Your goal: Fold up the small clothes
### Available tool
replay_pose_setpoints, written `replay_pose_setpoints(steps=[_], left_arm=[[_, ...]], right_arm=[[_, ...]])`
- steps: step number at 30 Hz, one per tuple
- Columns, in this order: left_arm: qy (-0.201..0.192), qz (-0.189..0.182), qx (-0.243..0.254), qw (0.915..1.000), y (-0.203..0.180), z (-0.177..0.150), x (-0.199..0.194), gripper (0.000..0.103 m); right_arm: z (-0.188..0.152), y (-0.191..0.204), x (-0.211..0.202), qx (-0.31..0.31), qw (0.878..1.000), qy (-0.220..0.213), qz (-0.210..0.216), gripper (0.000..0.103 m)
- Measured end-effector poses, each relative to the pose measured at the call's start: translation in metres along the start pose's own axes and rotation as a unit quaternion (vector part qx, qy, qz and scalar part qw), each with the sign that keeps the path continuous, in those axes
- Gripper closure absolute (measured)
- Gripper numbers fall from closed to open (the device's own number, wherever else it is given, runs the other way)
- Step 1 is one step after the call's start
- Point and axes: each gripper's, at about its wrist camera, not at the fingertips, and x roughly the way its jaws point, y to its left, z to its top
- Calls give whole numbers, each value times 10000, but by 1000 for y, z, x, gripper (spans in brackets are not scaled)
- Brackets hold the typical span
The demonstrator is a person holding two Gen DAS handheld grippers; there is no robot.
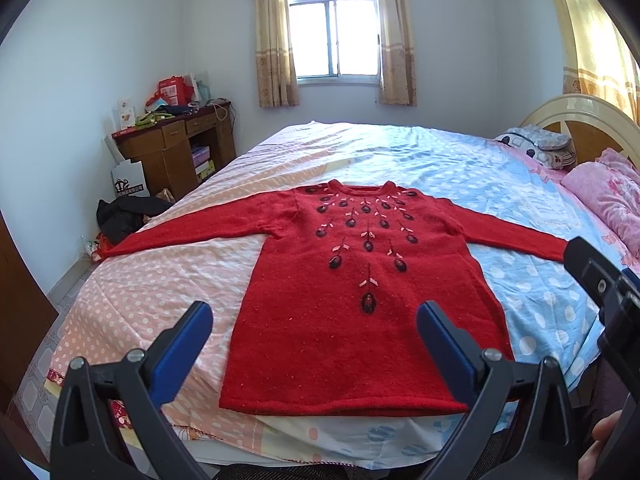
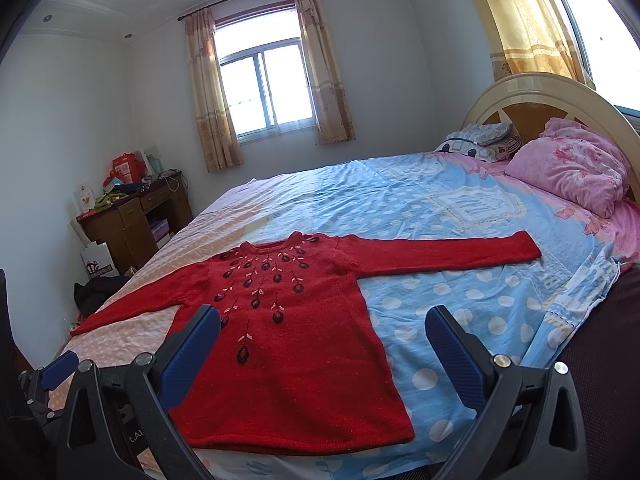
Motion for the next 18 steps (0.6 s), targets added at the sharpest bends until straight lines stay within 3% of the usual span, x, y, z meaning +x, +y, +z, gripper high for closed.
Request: replay_pose_setpoints(steps=[18], left_arm=[[35, 11, -10, 10000, -1, -1, -2, 0]], right_arm=[[-3, 2, 3, -40, 9999, 94, -11, 1]])
